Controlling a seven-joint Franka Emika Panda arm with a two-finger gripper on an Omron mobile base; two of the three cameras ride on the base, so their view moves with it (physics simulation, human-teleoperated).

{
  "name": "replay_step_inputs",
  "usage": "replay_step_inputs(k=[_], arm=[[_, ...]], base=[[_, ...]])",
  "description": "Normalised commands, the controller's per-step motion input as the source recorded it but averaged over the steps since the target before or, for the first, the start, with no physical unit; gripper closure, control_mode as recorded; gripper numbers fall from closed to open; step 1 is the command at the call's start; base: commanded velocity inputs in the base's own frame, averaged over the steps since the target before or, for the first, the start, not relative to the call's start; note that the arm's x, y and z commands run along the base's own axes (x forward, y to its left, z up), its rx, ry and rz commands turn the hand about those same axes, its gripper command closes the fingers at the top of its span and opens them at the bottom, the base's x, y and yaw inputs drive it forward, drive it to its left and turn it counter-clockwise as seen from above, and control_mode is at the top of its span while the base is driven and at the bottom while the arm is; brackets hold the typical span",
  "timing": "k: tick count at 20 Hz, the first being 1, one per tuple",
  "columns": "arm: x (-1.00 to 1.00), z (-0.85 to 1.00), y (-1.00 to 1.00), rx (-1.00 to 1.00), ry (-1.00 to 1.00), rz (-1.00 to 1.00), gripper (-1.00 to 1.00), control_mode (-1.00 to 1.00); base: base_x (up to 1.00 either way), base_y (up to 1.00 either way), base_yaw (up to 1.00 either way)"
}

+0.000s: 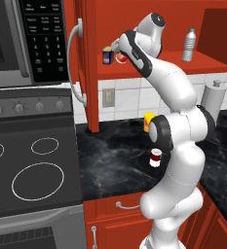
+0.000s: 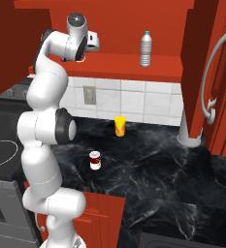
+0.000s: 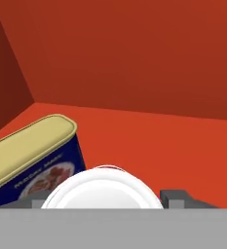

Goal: Pick the cans from the counter and place them in their designated side in the cabinet.

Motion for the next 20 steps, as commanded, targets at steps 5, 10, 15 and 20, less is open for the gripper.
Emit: replay_step_inputs(k=[5,10,15,20], arm=[[0.00,-0.02,0.00,-0.01,-0.10,0.01,-1.00,-1.00],[0.00,0.00,0.00,-0.01,-0.14,0.02,-1.00,-1.00],[0.05,0.00,0.00,-0.01,-0.15,0.02,-1.00,-1.00],[0.17,-0.02,0.00,-0.02,-0.15,0.01,-1.00,-1.00]], base=[[0.00,0.00,0.00],[0.00,0.00,0.00],[0.00,0.00,0.00],[0.00,0.00,0.00]])
